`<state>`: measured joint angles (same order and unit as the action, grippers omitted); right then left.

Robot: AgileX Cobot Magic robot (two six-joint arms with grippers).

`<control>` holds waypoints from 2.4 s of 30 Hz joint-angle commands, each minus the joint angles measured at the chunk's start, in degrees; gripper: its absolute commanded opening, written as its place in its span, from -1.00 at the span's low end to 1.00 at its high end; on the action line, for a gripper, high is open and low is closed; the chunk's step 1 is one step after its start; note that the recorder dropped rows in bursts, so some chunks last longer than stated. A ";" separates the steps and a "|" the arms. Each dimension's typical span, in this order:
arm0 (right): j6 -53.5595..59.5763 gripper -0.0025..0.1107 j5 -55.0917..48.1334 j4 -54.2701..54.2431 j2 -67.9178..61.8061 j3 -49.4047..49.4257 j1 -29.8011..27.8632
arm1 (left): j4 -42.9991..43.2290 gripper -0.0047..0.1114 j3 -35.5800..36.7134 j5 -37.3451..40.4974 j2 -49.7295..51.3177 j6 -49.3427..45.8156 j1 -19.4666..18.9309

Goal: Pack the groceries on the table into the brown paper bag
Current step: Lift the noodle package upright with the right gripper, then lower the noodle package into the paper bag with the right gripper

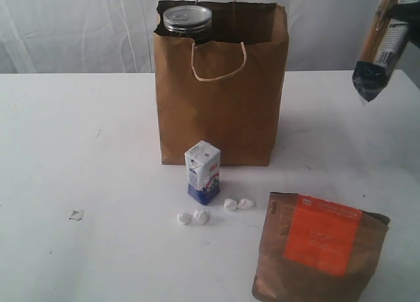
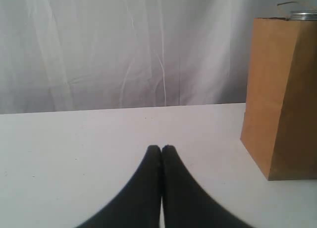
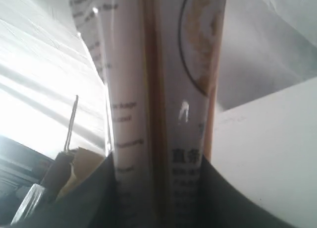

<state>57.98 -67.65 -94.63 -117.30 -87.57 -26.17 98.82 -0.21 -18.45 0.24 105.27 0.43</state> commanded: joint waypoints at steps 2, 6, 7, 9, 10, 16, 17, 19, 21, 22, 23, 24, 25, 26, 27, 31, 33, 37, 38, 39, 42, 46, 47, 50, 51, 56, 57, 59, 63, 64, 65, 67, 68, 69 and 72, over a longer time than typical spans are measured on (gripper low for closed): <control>-0.13 -0.96 -2.31 -5.31 3.74 -5.87 1.89 | 1.13 -0.92 0.21 -0.59 -0.24 -0.15 0.29; -1.71 -0.96 -2.31 -5.31 4.17 -12.66 4.58 | 1.13 -0.92 0.21 -0.59 -0.24 -0.15 0.29; -1.71 -0.96 -2.31 -5.31 4.17 -14.42 5.72 | 1.13 -0.92 0.21 -0.59 -0.24 -0.15 0.29; -1.71 -0.96 -2.31 -5.31 4.17 -17.39 7.51 | 1.13 -0.92 0.21 -0.59 -0.24 -0.15 0.29; -1.35 -0.96 -2.31 -5.31 4.17 -19.05 8.56 | 1.13 -0.92 0.21 -0.59 -0.24 -0.15 0.29; 2.24 -0.96 -2.31 -5.31 4.17 -24.67 13.90 | 1.13 -0.92 0.21 -0.59 -0.24 -0.15 0.29; 2.24 -0.96 -2.31 -5.31 4.17 -25.26 14.54 | 1.13 -0.92 0.21 -0.59 -0.24 -0.15 0.29; 2.24 -0.96 -2.31 -5.31 4.17 -26.61 16.12 | 1.13 -0.92 0.21 -0.59 -0.24 -0.15 0.29; 2.24 -0.96 -2.31 -5.31 4.17 -27.71 17.51 | 1.13 -0.92 0.21 -0.59 -0.24 -0.15 0.29; 2.24 -0.96 -2.31 -5.31 4.17 -28.17 18.15 | 1.13 -0.92 0.21 -0.59 -0.24 -0.15 0.29; 2.24 -0.96 -2.31 -5.31 4.17 -28.42 18.59 | 1.13 -0.92 0.21 -0.59 -0.24 -0.15 0.29; 2.24 -0.96 -2.31 -5.31 4.17 -28.42 19.18 | 1.13 -0.92 0.21 -0.59 -0.24 -0.15 0.29; 2.24 -0.96 -2.31 -5.31 4.17 -28.42 19.60 | 1.13 -0.92 0.21 -0.59 -0.24 -0.15 0.29; 2.24 -0.96 -2.31 -5.31 4.17 -28.42 19.94 | 1.13 -0.92 0.21 -0.59 -0.24 -0.15 0.29; 2.24 -0.96 -2.31 -5.31 3.92 -28.42 20.35 | 1.13 -0.92 0.21 -0.59 -0.24 -0.15 0.29; 2.69 -0.96 -2.31 -5.31 2.37 -28.42 21.53 | 1.13 -0.92 0.21 -0.59 -0.24 -0.15 0.29; 4.77 -0.96 -2.31 -5.31 1.45 -28.42 22.17 | 1.13 -0.92 0.21 -0.59 -0.24 -0.15 0.29; 11.24 -0.96 -2.31 -5.31 0.39 -28.42 23.37 | 1.13 -0.92 0.21 -0.59 -0.24 -0.15 0.29; 12.62 -0.96 -2.31 -5.31 0.27 -28.42 23.47 | 1.13 -0.92 0.21 -0.59 -0.24 -0.15 0.29; 13.20 -0.96 -2.31 -5.31 0.27 -28.42 23.47 | 1.13 -0.92 0.21 -0.59 -0.24 -0.15 0.29; 13.96 -0.96 -2.31 -5.31 0.27 -28.42 23.47 | 1.13 -0.92 0.21 -0.59 -0.24 -0.15 0.29; 15.11 -0.96 -2.31 -5.31 -0.08 -28.30 23.47 | 1.13 -0.92 0.21 -0.59 -0.24 -0.15 0.29; 15.13 -0.96 -2.31 -5.31 -0.22 -28.30 23.47 | 1.13 -0.92 0.21 -0.59 -0.24 -0.15 0.29; 15.38 -0.96 -2.31 -2.27 -0.22 -28.30 23.47 | 1.13 -0.92 0.21 -0.59 -0.24 -0.15 0.29; 15.38 -0.96 -2.31 -1.16 -0.22 -28.30 23.47 | 1.13 -0.92 0.21 -0.59 -0.24 -0.15 0.29; 15.59 -0.96 -2.31 3.31 -0.22 -28.30 23.47 | 1.13 -0.92 0.21 -0.59 -0.24 -0.15 0.29; 15.59 -0.96 -2.31 3.27 -0.22 -28.30 23.59 | 1.13 -0.92 0.21 -0.59 -0.24 -0.15 0.29; 15.59 -0.96 -2.31 3.27 -0.22 -28.30 23.82 | 1.13 -0.92 0.21 -0.59 -0.24 -0.15 0.29; 15.74 -0.96 -2.31 3.35 -0.22 -28.30 23.96 | 1.13 -0.92 0.21 -0.59 -0.24 -0.15 0.29; 15.73 -0.96 -2.31 3.35 -0.22 -28.30 23.96 | 1.13 -0.92 0.21 -0.59 -0.24 -0.15 0.29; 16.03 -0.96 -2.31 3.50 -0.22 -28.30 23.96 | 1.13 -0.92 0.21 -0.59 -0.24 -0.15 0.29; 16.82 -0.96 -2.31 4.24 -0.22 -28.30 23.96 | 1.13 -0.92 0.21 -0.59 -0.24 -0.15 0.29; 16.82 -0.96 -2.31 5.50 -0.22 -28.30 23.96 | 1.13 -0.92 0.21 -0.59 -0.24 -0.15 0.29; 16.82 -0.96 -2.31 7.42 -0.33 -28.30 23.96 | 1.13 -0.92 0.21 -0.59 -0.24 -0.15 0.29; 16.82 -0.96 -2.31 14.09 -0.84 -28.30 23.96 | 1.13 -0.92 0.21 -0.59 -0.24 -0.15 0.29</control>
<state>74.01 -69.76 -81.95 -118.49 -115.24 -2.21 98.82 -0.21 -18.81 0.24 105.27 0.43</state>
